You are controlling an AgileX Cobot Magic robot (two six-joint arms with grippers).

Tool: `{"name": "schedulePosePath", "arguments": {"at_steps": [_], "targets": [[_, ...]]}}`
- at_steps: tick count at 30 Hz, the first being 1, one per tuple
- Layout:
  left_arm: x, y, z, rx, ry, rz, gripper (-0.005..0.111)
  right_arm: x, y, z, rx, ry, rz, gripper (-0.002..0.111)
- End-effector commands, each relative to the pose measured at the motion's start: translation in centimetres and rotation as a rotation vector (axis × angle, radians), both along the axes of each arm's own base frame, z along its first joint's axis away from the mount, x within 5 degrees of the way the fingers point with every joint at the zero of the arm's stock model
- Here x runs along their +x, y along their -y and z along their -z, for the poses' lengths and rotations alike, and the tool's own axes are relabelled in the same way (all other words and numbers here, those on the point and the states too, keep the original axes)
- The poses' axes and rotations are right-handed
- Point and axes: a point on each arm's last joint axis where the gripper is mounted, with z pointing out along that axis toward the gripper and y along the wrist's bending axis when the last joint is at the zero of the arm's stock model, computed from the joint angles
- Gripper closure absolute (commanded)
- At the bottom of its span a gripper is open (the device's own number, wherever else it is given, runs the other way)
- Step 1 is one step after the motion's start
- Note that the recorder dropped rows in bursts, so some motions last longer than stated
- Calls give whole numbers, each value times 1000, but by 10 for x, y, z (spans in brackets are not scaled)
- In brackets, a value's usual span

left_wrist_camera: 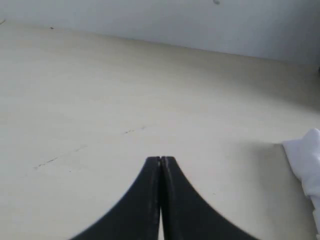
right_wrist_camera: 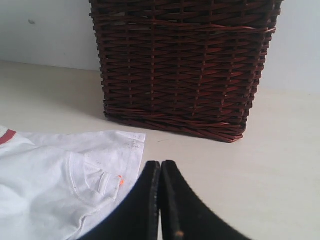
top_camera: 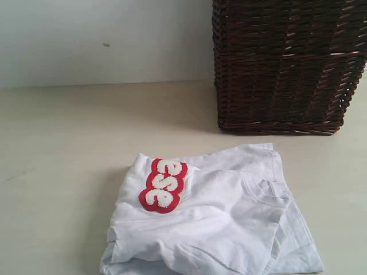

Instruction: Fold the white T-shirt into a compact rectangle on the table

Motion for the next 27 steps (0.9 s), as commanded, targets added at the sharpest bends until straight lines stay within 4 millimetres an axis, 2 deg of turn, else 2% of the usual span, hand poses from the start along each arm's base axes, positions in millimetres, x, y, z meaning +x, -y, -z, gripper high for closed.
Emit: {"name": "schedulePosePath", "arguments": {"at_steps": [1, 27], "targets": [[0, -1, 0, 3, 13, -7, 107, 0, 1, 1, -4, 7, 7, 108], [0, -4, 0, -5, 11, -49, 107, 0, 1, 1, -3, 7, 7, 108]]}}
